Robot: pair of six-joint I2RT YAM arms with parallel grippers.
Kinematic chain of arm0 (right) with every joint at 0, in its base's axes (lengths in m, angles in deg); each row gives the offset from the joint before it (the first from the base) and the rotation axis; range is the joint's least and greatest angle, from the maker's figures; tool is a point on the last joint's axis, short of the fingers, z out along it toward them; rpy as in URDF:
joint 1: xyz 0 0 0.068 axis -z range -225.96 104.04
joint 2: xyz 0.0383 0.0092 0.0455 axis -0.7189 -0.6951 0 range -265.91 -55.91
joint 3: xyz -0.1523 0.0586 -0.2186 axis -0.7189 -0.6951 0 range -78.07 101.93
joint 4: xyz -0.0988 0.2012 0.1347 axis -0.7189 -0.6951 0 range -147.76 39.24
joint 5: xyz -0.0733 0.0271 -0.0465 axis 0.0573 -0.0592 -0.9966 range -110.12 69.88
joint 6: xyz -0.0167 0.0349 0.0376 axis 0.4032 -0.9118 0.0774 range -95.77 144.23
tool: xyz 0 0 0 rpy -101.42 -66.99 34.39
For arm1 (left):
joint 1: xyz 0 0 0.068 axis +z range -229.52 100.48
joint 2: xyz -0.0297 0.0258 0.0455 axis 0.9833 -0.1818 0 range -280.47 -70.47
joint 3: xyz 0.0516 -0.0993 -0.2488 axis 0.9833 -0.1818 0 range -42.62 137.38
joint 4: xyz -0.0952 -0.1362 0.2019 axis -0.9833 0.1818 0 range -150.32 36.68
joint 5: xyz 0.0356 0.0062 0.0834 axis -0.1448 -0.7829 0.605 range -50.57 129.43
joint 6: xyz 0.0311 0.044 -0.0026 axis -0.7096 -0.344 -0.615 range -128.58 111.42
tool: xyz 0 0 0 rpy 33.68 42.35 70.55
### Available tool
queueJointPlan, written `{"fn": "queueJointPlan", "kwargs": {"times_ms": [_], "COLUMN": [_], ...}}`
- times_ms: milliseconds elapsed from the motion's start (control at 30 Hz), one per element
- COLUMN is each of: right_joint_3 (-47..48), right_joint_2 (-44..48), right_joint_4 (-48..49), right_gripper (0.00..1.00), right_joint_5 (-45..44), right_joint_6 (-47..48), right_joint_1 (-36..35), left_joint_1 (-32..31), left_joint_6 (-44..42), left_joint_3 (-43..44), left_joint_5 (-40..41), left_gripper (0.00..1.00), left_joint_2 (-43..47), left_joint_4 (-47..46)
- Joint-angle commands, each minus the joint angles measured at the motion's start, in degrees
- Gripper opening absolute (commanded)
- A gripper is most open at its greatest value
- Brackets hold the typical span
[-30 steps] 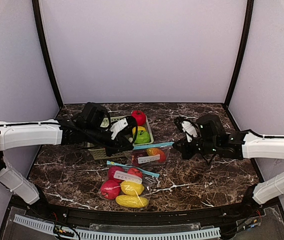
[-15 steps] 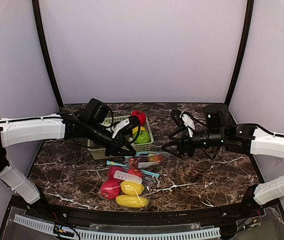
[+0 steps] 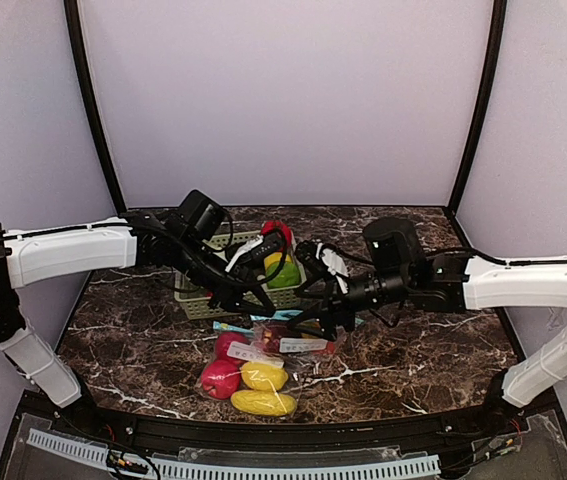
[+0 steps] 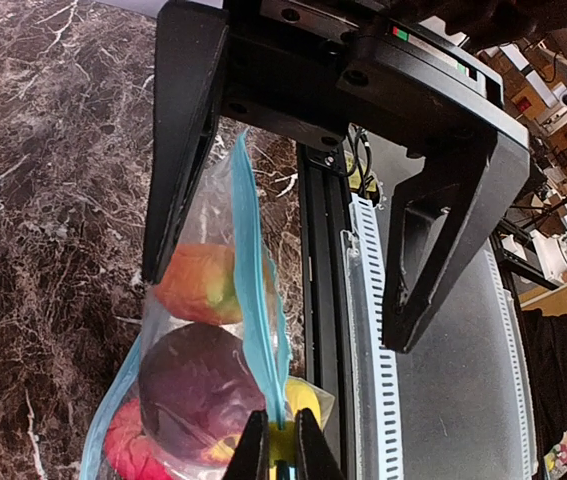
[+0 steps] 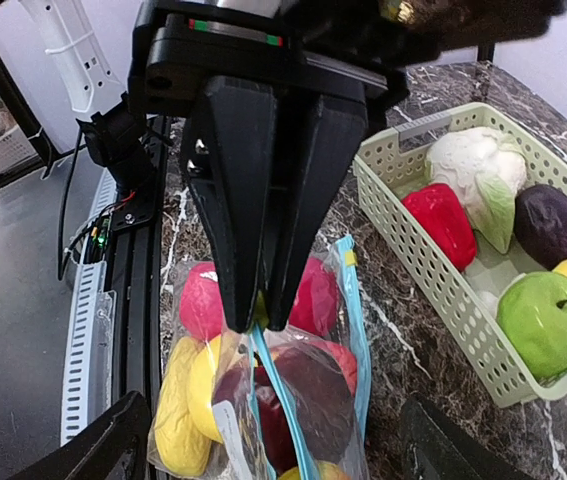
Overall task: Place the food in the zip-top bag and seal the zipper
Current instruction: Hold the zipper food storage bag, then zip the zipper of the food storage bag.
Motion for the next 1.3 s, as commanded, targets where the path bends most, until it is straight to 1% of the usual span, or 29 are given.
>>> {"fn": "queueJointPlan", "kwargs": {"times_ms": [0, 100, 233, 367, 533, 567, 633, 733, 900, 933, 1067, 1167, 1267], "right_joint_3": [2.47, 3.08, 3.07, 2.39, 2.15, 2.06, 2.17, 2.65, 2.52, 2.43, 1.37, 0.85, 0.26], "right_joint_2": [-1.95, -3.61, -5.28, -6.07, -7.33, -7.53, -7.93, -8.64, -8.55, -8.39, -7.39, -6.66, -5.82], "right_joint_4": [4.85, 5.74, 6.69, 8.03, 9.17, 9.39, 9.59, 9.34, 8.31, 8.29, 8.65, 7.59, 6.1], "right_gripper": [0.82, 0.76, 0.6, 0.54, 0.52, 0.5, 0.42, 0.24, 0.01, 0.0, 0.0, 0.0, 0.0], "right_joint_5": [2.55, 3.58, 4.87, 6.17, 6.75, 6.81, 6.87, 6.4, 4.72, 4.37, 2.35, 0.09, -1.99], "right_joint_6": [1.6, 1.39, 0.55, -0.67, -1.04, -2.25, -2.74, -3.03, -2.94, -2.97, -3.05, -2.61, -1.9], "right_joint_1": [-0.91, -1.24, -1.46, -1.67, -2.31, -2.33, -2.47, -2.46, -2.53, -2.51, -2.52, -2.48, -2.4], "left_joint_1": [-0.28, -0.26, -0.25, -0.2, -0.27, -0.21, -0.26, -0.17, -0.23, -0.18, -0.11, -0.12, -0.11], "left_joint_6": [-1.04, -0.95, -0.71, -0.84, -0.77, -0.75, -0.65, -0.52, 0.05, 0.19, 0.42, -0.34, -1.77], "left_joint_3": [1.19, 1.23, 1.24, 1.08, 0.85, 0.82, 0.76, 0.64, 0.17, 0.09, 0.01, 0.68, 1.68], "left_joint_5": [-3.57, -4.39, -4.55, -4.54, -4.1, -3.92, -3.78, -3.74, -3.85, -4.19, -4.71, -5.14, -5.37], "left_gripper": [0.03, 0.03, 0.03, 0.02, 0.01, 0.01, 0.01, 0.01, 0.01, 0.01, 0.01, 0.01, 0.02], "left_joint_2": [0.24, 0.11, 0.07, -0.07, -0.06, -0.01, 0.11, 0.12, 0.48, 0.53, 0.54, 0.51, 0.28], "left_joint_4": [2.87, 2.64, 2.11, 1.87, 1.35, 1.21, 0.93, 0.68, 0.02, -0.14, -0.2, 2.01, 6.18]}}
